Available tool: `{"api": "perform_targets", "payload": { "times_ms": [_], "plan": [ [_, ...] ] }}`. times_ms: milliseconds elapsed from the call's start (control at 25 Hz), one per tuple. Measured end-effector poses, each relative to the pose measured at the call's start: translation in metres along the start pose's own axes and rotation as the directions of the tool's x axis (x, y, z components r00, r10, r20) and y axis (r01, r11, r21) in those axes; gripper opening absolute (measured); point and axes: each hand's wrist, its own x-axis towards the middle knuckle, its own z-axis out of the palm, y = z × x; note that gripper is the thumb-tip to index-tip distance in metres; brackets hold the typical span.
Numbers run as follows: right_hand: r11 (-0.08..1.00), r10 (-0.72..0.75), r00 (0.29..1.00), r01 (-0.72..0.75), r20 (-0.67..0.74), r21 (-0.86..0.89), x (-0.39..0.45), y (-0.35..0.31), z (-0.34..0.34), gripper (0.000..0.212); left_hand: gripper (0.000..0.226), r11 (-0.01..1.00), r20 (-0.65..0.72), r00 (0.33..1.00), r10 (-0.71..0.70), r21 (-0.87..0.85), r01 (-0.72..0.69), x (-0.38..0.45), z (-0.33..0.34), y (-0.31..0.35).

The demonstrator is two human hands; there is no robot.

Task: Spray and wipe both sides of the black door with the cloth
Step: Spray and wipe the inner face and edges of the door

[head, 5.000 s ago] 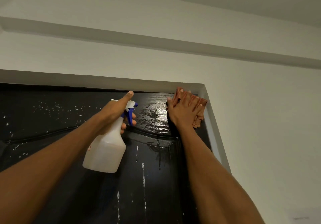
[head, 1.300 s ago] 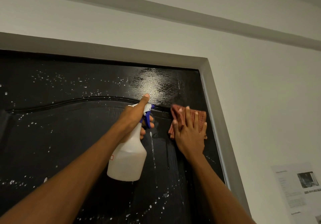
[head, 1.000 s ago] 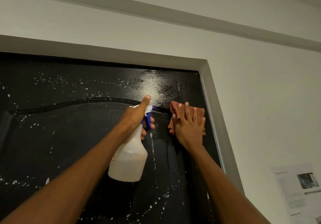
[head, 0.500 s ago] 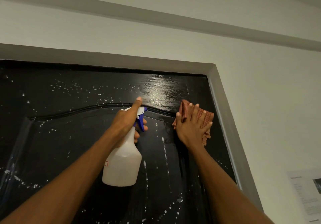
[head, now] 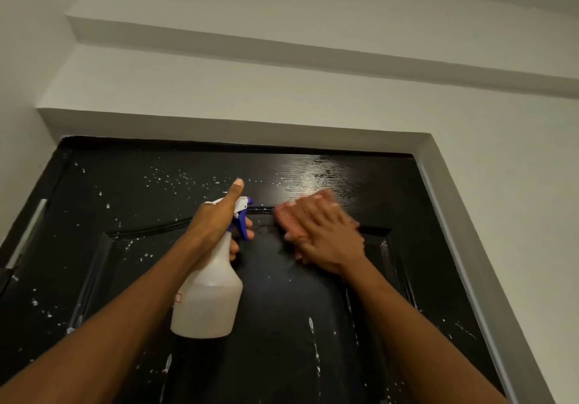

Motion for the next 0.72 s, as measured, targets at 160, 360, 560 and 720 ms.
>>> {"api": "perform_targets", "payload": {
  "times_ms": [160, 360, 560, 720],
  "plan": [
    [0.636, 0.743, 0.667, -0.677, -0.056, 0.372, 0.017, 0.023, -0.018, 0.096, 0.086, 1.0, 0.005, 1.0, 0.009, -0.021, -0.009, 0.016, -0.029, -0.004],
    [0.773, 0.523, 0.852, -0.473, -0.004, 0.424, 0.091, -0.053, -0.029, 0.097, 0.084, 0.999, -0.017, 1.0, -0.005, -0.048, 0.005, 0.025, -0.066, -0.019],
    [0.982, -0.189, 0.978, 0.186, 0.083, 0.044, 0.112, -0.121, -0.014, 0.07, 0.08, 1.0, -0.109, 0.994, 0.01, 0.006, -0.009, 0.026, -0.094, -0.023],
    [0.984, 0.128, 0.989, -0.136, 0.076, 0.113, 0.067, -0.077, -0.017, 0.087, 0.084, 1.0, -0.09, 0.996, 0.002, 0.014, -0.001, 0.022, -0.106, -0.025]
  ]
}}
